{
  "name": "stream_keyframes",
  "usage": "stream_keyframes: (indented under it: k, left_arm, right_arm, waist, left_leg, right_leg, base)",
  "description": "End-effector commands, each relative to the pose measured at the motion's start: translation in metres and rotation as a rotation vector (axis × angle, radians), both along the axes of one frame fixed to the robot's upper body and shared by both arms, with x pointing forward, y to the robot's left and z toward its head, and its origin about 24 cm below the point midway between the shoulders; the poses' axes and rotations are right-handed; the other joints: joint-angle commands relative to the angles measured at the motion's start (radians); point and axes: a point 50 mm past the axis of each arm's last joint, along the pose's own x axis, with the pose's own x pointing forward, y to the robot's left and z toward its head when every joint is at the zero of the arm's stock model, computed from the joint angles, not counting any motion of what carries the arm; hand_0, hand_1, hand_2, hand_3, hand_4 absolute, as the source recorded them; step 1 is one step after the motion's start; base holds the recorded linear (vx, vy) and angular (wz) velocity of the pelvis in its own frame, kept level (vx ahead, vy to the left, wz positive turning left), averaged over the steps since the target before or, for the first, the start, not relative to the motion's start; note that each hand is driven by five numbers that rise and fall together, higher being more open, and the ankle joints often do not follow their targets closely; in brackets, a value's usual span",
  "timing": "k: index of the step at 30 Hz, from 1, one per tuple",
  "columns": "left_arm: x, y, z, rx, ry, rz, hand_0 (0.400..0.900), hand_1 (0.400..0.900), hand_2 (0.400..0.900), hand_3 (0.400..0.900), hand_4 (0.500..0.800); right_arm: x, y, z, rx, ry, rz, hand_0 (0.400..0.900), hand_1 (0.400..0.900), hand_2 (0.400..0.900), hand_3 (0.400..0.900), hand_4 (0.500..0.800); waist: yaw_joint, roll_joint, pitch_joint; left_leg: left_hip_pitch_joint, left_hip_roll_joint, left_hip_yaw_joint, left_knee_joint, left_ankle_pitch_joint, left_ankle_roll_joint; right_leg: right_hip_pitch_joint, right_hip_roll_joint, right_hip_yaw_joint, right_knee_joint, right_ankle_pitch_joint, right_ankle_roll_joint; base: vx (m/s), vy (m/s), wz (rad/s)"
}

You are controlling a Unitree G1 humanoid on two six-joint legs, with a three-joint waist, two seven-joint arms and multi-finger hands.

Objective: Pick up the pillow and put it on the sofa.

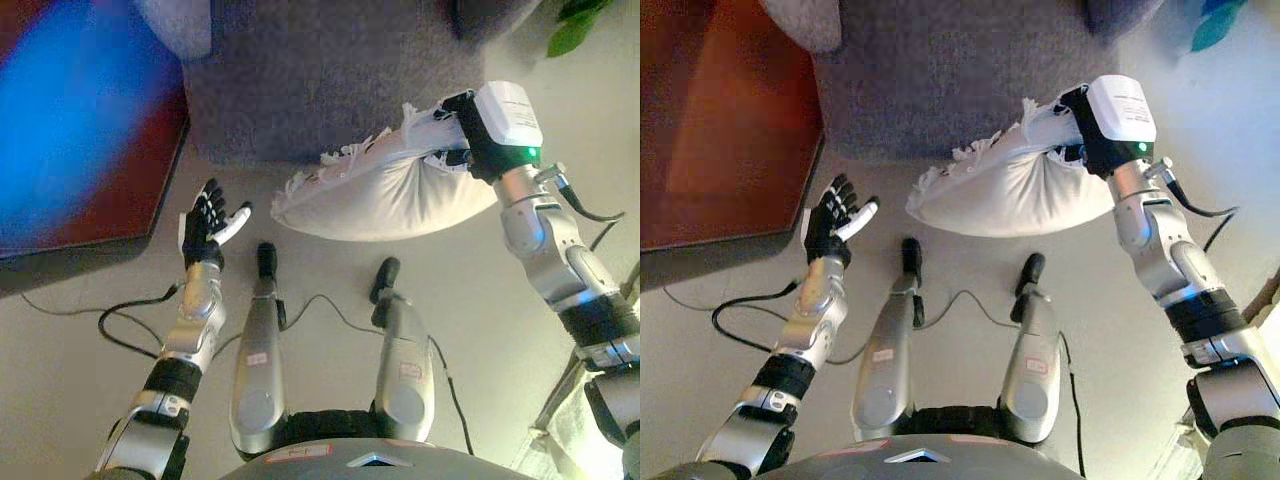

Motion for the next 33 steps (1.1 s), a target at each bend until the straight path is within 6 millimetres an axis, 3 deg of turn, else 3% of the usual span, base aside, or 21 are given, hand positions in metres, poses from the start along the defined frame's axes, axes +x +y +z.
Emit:
stream_keyframes:
  k: [1, 10, 16, 23, 33]
  left_arm:
    - [-0.009, 0.002, -0.002, 0.069, -0.016, -0.066, 0.9, 0.9, 0.9, 0.9, 0.8]
    - [-0.038, 0.009, -0.03, 0.058, 0.113, -0.086, 0.9, 0.9, 0.9, 0.9, 0.8]
    - [-0.053, 0.017, -0.038, 0.037, 0.149, -0.052, 0.9, 0.9, 0.9, 0.9, 0.8]
    - [-0.062, 0.021, -0.038, 0.021, 0.155, -0.079, 0.9, 0.9, 0.9, 0.9, 0.8]
    - [-0.055, 0.026, -0.025, 0.001, 0.098, -0.102, 0.9, 0.9, 0.9, 0.9, 0.8]
  right_arm:
    - [-0.03, 0.021, 0.099, 0.054, -0.489, 0.207, 0.4, 0.4, 0.4, 0.4, 0.5]
    - [-0.047, 0.013, 0.101, 0.102, -0.506, 0.222, 0.4, 0.4, 0.4, 0.4, 0.5]
    - [-0.042, 0.0, 0.096, 0.171, -0.444, 0.192, 0.4, 0.4, 0.4, 0.4, 0.5]
    - [-0.002, -0.018, 0.089, 0.195, -0.247, 0.107, 0.4, 0.4, 0.4, 0.4, 0.5]
    - [0.052, -0.062, 0.152, 0.169, -0.221, -0.227, 0.4, 0.4, 0.4, 0.4, 0.5]
  waist:
    - [0.0, -0.031, -0.228]
    - [0.01, -0.05, -0.387]
    - [0.023, -0.07, -0.428]
    - [0.069, -0.093, -0.416]
    - [0.167, -0.116, -0.358]
  left_leg:
    - [0.109, -0.007, 0.018, -0.08, -0.033, 0.005]
    - [0.307, 0.03, 0.081, -0.201, -0.03, -0.013]
    - [0.373, 0.042, 0.094, -0.244, -0.024, -0.017]
    - [0.356, 0.034, 0.074, -0.23, -0.025, -0.013]
    - [0.264, 0.042, -0.007, -0.247, 0.026, -0.034]
  right_leg:
    - [0.099, 0.023, -0.005, -0.15, 0.126, 0.058]
    - [0.282, 0.039, -0.01, -0.325, 0.178, 0.079]
    - [0.347, 0.043, -0.026, -0.338, 0.168, 0.078]
    - [0.35, 0.04, -0.042, -0.333, 0.163, 0.072]
    - [0.332, 0.047, -0.112, -0.344, 0.162, 0.069]
  base:
    - [0.12, 0.005, -0.19]
    - [0.11, 0.018, -0.15]
    - [0.08, 0.006, 0.04]
    - [0.04, -0.005, 0.15]
    - [0.02, -0.042, 0.3]
